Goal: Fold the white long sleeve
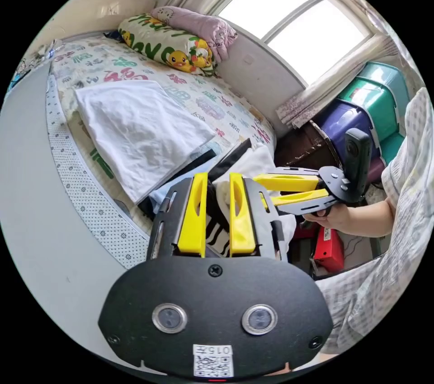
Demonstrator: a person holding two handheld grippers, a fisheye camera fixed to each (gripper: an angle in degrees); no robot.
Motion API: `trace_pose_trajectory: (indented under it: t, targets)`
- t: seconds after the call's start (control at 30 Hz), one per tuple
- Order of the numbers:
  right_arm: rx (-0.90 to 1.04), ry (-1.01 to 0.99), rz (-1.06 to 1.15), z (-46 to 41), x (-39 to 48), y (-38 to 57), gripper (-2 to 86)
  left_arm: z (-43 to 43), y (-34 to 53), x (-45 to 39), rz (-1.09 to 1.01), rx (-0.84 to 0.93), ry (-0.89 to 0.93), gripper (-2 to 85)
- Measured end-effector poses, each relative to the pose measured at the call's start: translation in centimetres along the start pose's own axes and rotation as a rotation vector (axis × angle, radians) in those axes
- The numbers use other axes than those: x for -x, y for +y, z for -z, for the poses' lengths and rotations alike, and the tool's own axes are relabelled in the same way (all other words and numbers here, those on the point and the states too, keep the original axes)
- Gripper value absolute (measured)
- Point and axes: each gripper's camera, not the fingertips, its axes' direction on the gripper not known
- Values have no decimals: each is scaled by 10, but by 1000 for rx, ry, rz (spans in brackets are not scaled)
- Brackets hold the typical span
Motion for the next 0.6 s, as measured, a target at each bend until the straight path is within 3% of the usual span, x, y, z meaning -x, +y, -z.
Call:
trace_pose_trajectory:
  t: [0.13,0.27,0.47,0.6]
  targets:
    - [8,25,-7,-19,-5,10,71,-17,4,9,-11,85,32,74]
    - [-15,-18,-69,-14,-15,25,54,-33,23,34,111,105,136,77]
    - [-106,-104,-172,18,-39,63,48,-49,61,44,227,190,62,62]
    - [-160,-245,-247,47,-59,82,42,-40,96,43,262,136,50,21]
